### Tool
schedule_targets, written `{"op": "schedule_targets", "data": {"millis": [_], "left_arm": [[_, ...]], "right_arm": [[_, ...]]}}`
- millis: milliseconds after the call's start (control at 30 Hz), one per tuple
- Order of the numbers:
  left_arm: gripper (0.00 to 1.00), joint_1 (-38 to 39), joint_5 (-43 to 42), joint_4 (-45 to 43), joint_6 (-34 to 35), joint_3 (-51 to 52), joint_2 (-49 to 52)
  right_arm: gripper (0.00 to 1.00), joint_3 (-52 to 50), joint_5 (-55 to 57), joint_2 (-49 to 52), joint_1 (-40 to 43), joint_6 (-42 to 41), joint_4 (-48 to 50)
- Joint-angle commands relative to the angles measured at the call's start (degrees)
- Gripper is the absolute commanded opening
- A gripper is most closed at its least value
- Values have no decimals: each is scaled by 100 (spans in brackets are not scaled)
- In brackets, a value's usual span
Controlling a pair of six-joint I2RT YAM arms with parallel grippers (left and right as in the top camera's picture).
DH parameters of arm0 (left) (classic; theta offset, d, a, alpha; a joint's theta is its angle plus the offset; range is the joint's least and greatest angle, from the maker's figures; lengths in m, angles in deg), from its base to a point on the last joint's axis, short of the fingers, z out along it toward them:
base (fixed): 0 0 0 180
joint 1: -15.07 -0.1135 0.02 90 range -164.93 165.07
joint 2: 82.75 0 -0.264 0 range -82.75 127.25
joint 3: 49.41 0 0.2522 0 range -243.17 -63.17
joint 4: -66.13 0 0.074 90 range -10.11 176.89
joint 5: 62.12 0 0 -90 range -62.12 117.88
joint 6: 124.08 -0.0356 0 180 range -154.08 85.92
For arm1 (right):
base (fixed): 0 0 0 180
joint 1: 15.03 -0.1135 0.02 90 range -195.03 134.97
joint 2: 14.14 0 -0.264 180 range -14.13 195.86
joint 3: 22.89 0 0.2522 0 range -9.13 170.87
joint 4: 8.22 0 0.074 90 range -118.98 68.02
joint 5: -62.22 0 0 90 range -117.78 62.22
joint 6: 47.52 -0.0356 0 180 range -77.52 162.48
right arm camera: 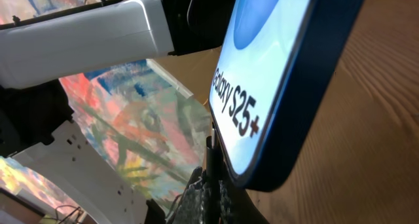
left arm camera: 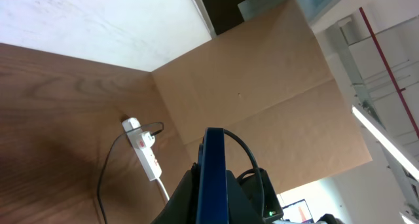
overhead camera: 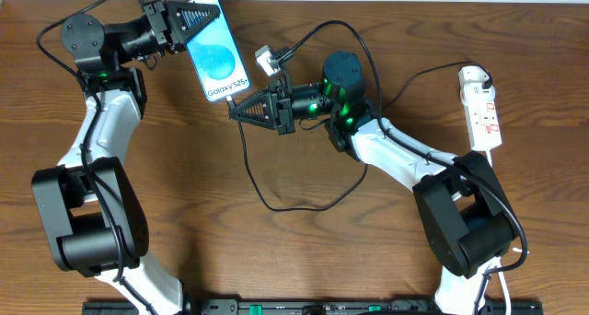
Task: Plug charger to phone and switch on socket
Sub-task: 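Push the plug up into the phone's port held by the left gripper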
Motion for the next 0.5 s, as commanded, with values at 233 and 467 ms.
{"op": "schedule_targets", "data": {"millis": [233,467], "left_arm": [[7,-22,-17,-52,-2,-111,-28],[7,-57,-9,-52,42,-109,-28]], "right_arm": [[1,17,170,28,90,-136,17],[1,17,173,28,98,-136,17]]}}
